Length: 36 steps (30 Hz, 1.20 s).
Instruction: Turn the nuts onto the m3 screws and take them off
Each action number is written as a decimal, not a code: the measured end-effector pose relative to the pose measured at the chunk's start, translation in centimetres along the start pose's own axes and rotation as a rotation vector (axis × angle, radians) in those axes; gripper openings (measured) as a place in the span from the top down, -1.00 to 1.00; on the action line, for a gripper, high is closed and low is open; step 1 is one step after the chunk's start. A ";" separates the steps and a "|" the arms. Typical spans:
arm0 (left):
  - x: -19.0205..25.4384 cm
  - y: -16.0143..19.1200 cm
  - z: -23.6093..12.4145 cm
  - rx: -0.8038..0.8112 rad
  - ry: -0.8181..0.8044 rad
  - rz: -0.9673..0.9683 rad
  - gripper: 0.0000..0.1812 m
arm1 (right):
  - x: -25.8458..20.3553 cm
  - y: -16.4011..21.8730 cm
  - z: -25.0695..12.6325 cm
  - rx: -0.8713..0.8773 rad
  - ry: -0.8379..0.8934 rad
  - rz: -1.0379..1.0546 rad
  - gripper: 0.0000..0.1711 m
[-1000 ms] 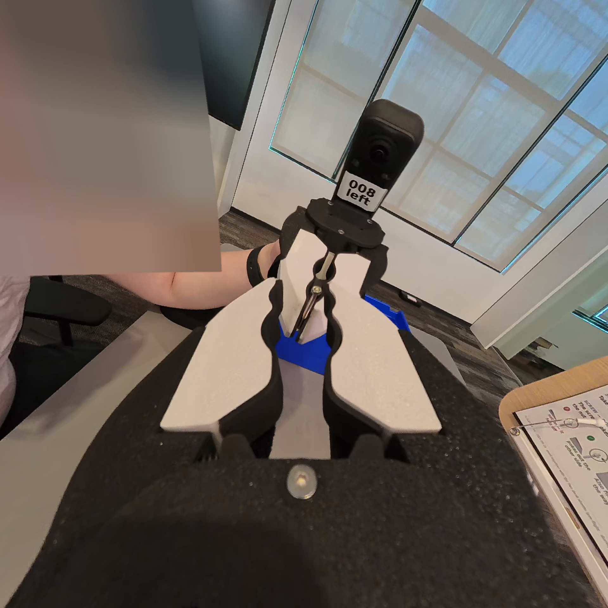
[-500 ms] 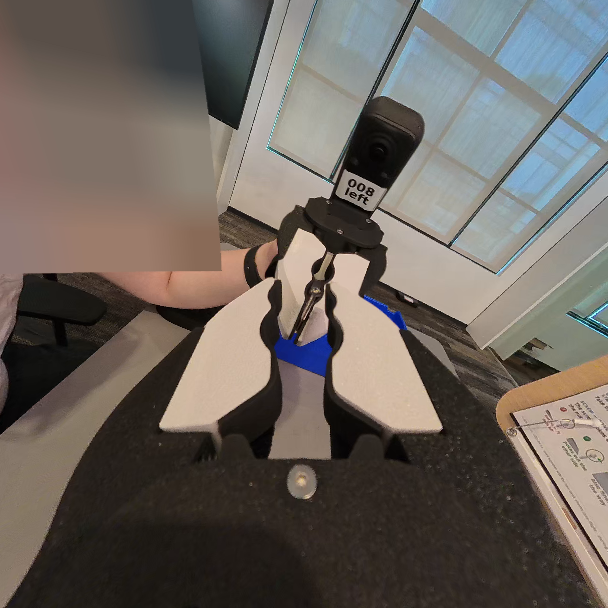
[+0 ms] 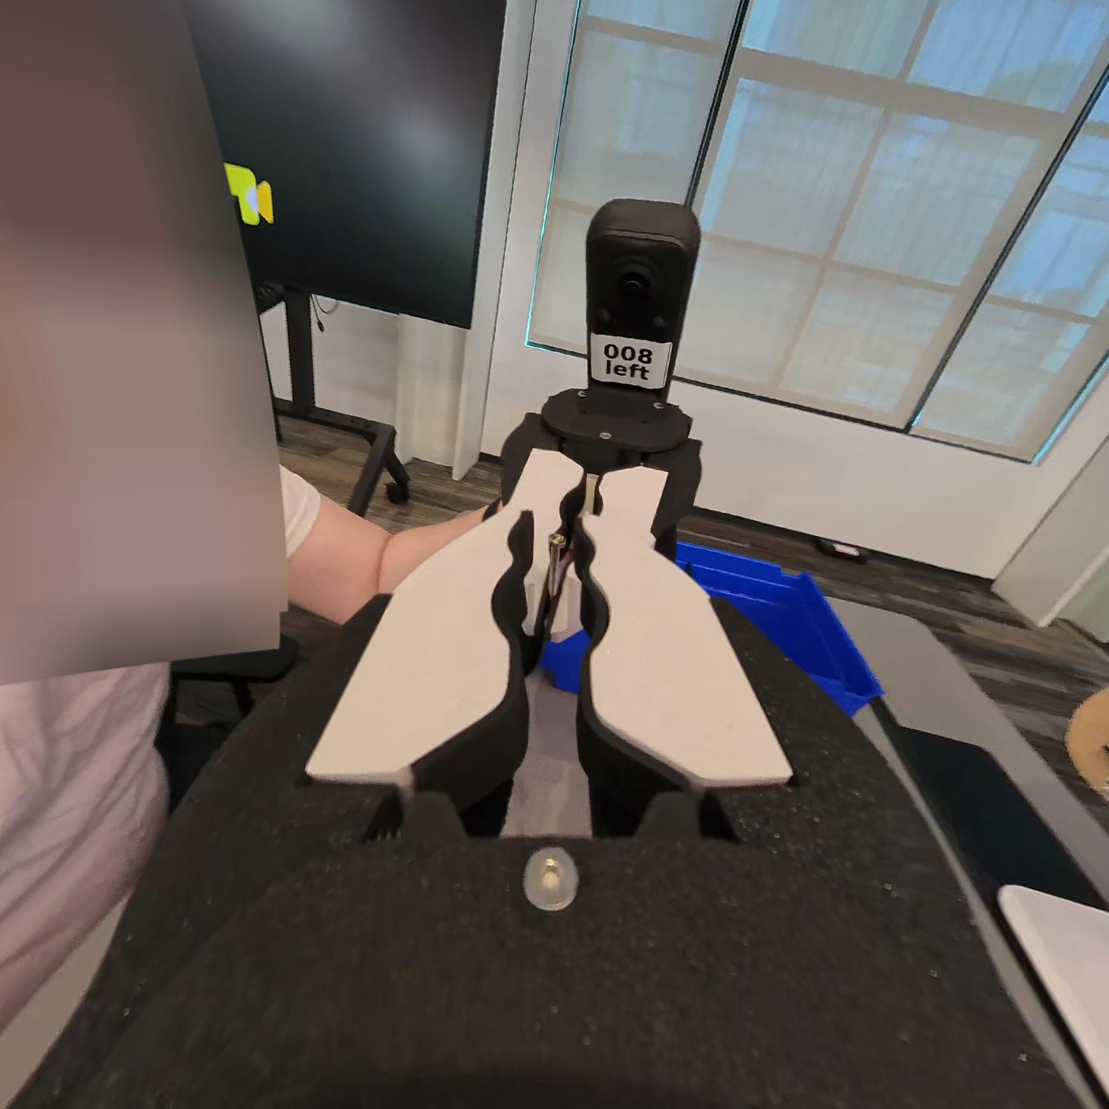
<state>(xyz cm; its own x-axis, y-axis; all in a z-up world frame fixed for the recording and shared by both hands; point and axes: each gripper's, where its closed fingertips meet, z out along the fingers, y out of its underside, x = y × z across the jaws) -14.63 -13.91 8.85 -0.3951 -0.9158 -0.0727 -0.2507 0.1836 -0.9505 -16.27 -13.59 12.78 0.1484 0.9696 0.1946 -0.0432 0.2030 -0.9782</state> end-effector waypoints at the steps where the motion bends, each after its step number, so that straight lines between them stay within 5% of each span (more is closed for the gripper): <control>1: -0.1 0.1 0.0 -0.003 -0.004 0.000 0.98 | 0.0 0.0 0.0 0.005 -0.014 0.026 0.85; 36: 0.1 0.3 0.1 -0.021 0.003 0.000 0.98 | -0.1 1.1 0.1 -0.031 -0.060 0.072 0.93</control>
<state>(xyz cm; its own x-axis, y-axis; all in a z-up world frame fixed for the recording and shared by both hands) -14.66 -13.98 8.51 -0.3977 -0.9147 -0.0715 -0.2689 0.1907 -0.9441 -16.49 -13.47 11.67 0.0865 0.9882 0.1263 -0.0209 0.1285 -0.9915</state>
